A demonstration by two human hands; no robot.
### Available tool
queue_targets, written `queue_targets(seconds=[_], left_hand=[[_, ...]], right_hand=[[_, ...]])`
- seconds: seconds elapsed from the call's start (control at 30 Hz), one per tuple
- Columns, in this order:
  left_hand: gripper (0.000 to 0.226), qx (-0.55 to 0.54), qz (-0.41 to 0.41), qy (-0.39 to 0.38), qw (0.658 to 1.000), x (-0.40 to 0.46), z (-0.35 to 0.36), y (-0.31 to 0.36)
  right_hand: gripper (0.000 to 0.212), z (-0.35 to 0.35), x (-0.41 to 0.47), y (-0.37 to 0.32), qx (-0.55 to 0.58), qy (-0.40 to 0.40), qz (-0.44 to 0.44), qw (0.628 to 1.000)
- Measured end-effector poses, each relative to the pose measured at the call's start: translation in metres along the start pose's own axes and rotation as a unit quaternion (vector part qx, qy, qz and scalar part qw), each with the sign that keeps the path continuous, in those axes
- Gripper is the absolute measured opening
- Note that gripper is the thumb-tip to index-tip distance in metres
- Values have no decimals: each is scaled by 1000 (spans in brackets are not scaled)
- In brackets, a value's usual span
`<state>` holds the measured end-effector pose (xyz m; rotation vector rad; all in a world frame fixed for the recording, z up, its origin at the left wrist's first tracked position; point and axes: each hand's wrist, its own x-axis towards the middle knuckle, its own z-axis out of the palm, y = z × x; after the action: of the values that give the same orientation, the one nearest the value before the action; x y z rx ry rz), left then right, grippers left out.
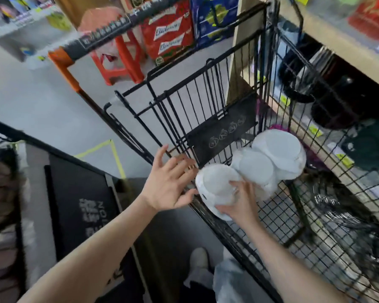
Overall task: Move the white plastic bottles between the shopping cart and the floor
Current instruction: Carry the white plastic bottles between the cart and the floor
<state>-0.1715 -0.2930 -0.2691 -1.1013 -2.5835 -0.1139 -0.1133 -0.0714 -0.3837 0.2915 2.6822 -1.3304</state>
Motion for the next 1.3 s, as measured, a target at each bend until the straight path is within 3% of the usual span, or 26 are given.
queue_targets(seconds=[0.17, 0.37, 0.47, 0.57, 0.63, 0.77, 0.83, 0.93, 1.1, 1.2, 1.3], left_hand=[[57, 14, 4, 1, 1000, 0, 1, -1], [50, 5, -19, -72, 997, -1, -4, 7], [49, 7, -21, -62, 998, 0, -4, 9], [51, 6, -23, -57, 998, 0, -3, 9], [51, 2, -25, -74, 997, 0, -4, 7], [50, 0, -25, -129, 991, 4, -10, 4], [53, 1, -34, -176, 984, 6, -18, 5], [57, -1, -21, -250, 968, 14, -34, 9], [34, -59, 21, -344, 937, 65, -49, 37], [24, -96, 54, -347, 931, 103, -60, 94], [20, -127, 148, -337, 921, 131, -68, 167]], right_hand=[[76, 19, -14, 35, -17, -19, -13, 1000], [79, 2, -24, 47, -139, -45, -13, 989], [88, 0, -35, 50, -98, -17, -32, 995], [91, 3, -38, 43, -17, -37, 4, 999], [87, 3, -34, 41, 9, -65, 33, 997], [88, -17, -20, 31, -116, -196, 69, 971], [85, -42, -17, 7, -106, -246, 93, 959], [65, -90, -24, -31, -85, -296, 136, 942], [47, -162, -67, -55, -84, -218, 167, 958], [44, -199, -114, -46, -92, -166, 202, 961], [32, -235, -171, -22, -74, -110, 229, 964]])
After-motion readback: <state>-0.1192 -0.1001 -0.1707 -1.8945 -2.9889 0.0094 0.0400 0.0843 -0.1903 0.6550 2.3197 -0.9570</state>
